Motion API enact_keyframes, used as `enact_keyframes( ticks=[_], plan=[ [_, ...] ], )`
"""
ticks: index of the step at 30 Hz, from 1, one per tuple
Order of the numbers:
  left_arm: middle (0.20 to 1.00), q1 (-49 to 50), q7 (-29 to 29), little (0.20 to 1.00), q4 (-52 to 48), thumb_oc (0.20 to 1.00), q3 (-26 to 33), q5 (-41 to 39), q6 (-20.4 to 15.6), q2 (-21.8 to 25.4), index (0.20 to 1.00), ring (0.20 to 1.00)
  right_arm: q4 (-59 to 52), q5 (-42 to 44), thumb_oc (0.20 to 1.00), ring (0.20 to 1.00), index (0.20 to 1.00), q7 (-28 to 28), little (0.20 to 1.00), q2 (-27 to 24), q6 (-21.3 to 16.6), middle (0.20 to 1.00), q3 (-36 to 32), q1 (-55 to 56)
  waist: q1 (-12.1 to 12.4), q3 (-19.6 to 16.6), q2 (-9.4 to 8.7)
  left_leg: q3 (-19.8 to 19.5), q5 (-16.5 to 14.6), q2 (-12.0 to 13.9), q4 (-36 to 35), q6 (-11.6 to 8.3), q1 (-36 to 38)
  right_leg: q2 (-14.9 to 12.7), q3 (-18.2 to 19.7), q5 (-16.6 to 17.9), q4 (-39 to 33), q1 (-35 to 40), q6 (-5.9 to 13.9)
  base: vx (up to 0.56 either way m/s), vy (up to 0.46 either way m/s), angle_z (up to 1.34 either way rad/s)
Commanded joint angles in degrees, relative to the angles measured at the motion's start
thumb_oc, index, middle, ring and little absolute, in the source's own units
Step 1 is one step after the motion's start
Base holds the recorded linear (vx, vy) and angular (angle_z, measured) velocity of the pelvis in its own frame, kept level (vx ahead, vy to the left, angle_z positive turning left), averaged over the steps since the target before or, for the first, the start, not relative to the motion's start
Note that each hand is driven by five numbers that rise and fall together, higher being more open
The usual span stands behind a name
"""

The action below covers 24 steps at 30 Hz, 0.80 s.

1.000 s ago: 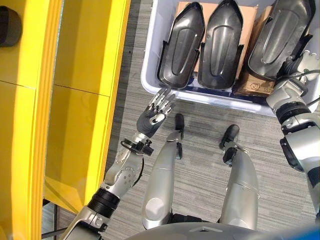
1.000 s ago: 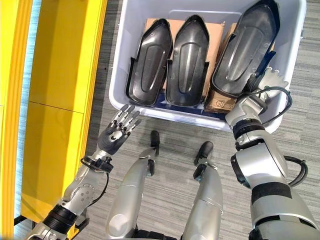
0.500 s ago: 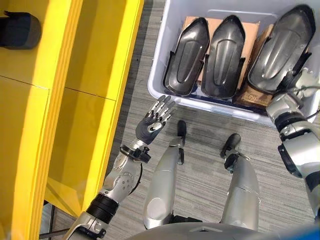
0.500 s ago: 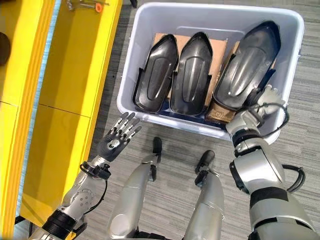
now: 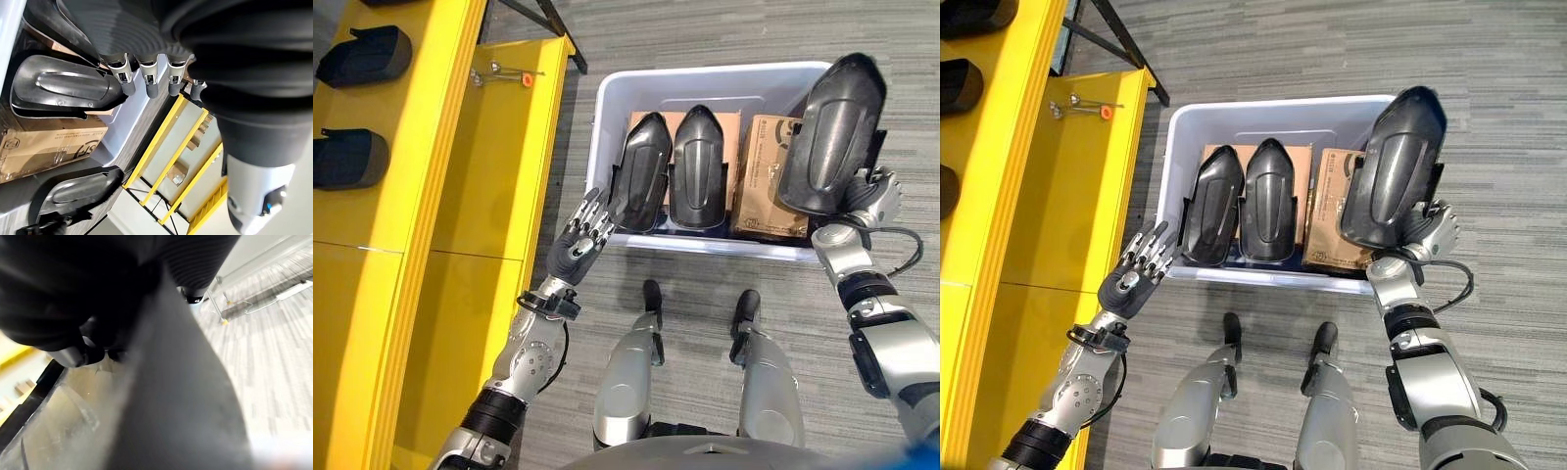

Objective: Move parts from the plastic box to the shelf.

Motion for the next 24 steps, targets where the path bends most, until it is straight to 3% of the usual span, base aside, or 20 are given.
enact_keyframes(
  ticks=[1, 4, 7, 11, 14, 17, 20, 24],
  plan=[
    [1.000, 0.5, -3.3, 1.000, -2.8, 1.000, -0.1, 0.3, -1.4, 1.4, 1.000, 1.000, -3.6, -1.2, 0.200, 0.200, 0.200, 1.8, 0.200, -3.1, -1.6, 0.200, -0.3, -2.8, 1.0, 0.7, -1.20, -1.0, -0.6, 1.0, 1.3, -0.71, -0.4, -4.0, 0.2, -0.7, 0.3, 3.3, 3.50, 0.08, -0.023, -0.05],
    [1.000, 1.5, -3.2, 1.000, -2.7, 1.000, 0.3, 0.9, -0.9, 1.3, 1.000, 1.000, -5.2, 4.9, 0.200, 0.200, 0.200, 7.3, 0.200, -3.0, -3.0, 0.200, -1.3, -1.5, 1.0, -1.4, -1.55, -1.0, -0.5, 1.1, 0.2, -0.98, 1.7, -3.7, -0.2, -1.0, -0.9, 5.9, 3.34, 0.09, -0.015, 0.02],
    [1.000, 2.8, -2.0, 1.000, -2.5, 1.000, 1.3, 3.0, 1.0, 0.1, 1.000, 1.000, -10.0, 10.0, 0.200, 0.200, 0.200, 18.9, 0.200, -1.6, -4.6, 0.200, -1.4, 1.0, 0.9, -4.0, -2.14, -1.2, -0.3, 1.3, -0.9, -1.38, 4.8, -3.4, -0.6, -1.5, -2.1, 9.5, 3.07, 0.14, -0.001, 0.01],
    [1.000, 4.1, -1.2, 1.000, -3.0, 1.000, 2.1, 4.3, 1.8, -0.3, 1.000, 1.000, -14.1, 12.5, 0.200, 0.200, 0.200, 25.4, 0.200, -0.2, -6.1, 0.200, -1.1, 3.0, 1.0, -4.9, -2.41, -1.3, -0.2, 1.3, -1.6, -1.49, 6.2, -3.3, -1.0, -1.7, -2.6, 11.2, 2.95, 0.06, 0.019, 0.02],
    [1.000, 8.0, -1.1, 1.000, -3.7, 1.000, 4.8, 5.9, 3.7, -2.1, 1.000, 1.000, -26.1, 17.8, 0.200, 0.200, 0.200, 34.4, 0.200, 4.5, -6.2, 0.200, 0.9, 10.0, 1.0, -8.0, -3.41, -1.7, 0.0, 1.3, -2.3, -1.66, 8.7, -3.3, -1.6, -1.8, -3.7, 14.6, 2.88, 0.13, 0.077, 0.03],
    [1.000, 11.4, -0.8, 1.000, -4.0, 1.000, 6.6, 8.5, 4.3, -3.9, 1.000, 1.000, -34.0, 20.1, 0.200, 0.200, 0.200, 39.5, 0.200, 8.5, -6.2, 0.200, 3.2, 17.3, 1.5, -11.3, -4.39, -2.4, 0.2, 1.4, -3.3, -1.54, 11.0, -3.3, -2.4, -1.9, -5.0, 17.8, 2.81, 0.15, 0.115, 0.13],
    [1.000, 12.7, -0.9, 1.000, -4.2, 1.000, 7.5, 6.0, 5.9, -5.0, 1.000, 1.000, -37.2, 20.3, 0.200, 0.200, 0.200, 42.0, 0.200, 10.4, -6.4, 0.200, 5.4, 20.5, 1.9, -12.9, -4.99, -2.6, 0.2, 1.2, -3.9, -1.41, 12.2, -3.2, -2.9, -1.7, -6.1, 19.6, 2.94, 0.09, 0.090, 0.06],
    [1.000, 14.2, 1.0, 1.000, -5.0, 1.000, 8.9, 8.5, 5.8, -5.9, 1.000, 1.000, -40.0, 22.7, 0.200, 0.200, 0.200, 44.0, 0.200, 13.9, -6.0, 0.200, 9.4, 23.4, 3.2, -15.1, -6.37, -3.2, -0.2, 0.6, -4.9, -1.03, 14.1, -3.4, -4.5, -1.0, -8.5, 22.9, 3.58, 0.05, 0.141, 0.17]
  ],
)
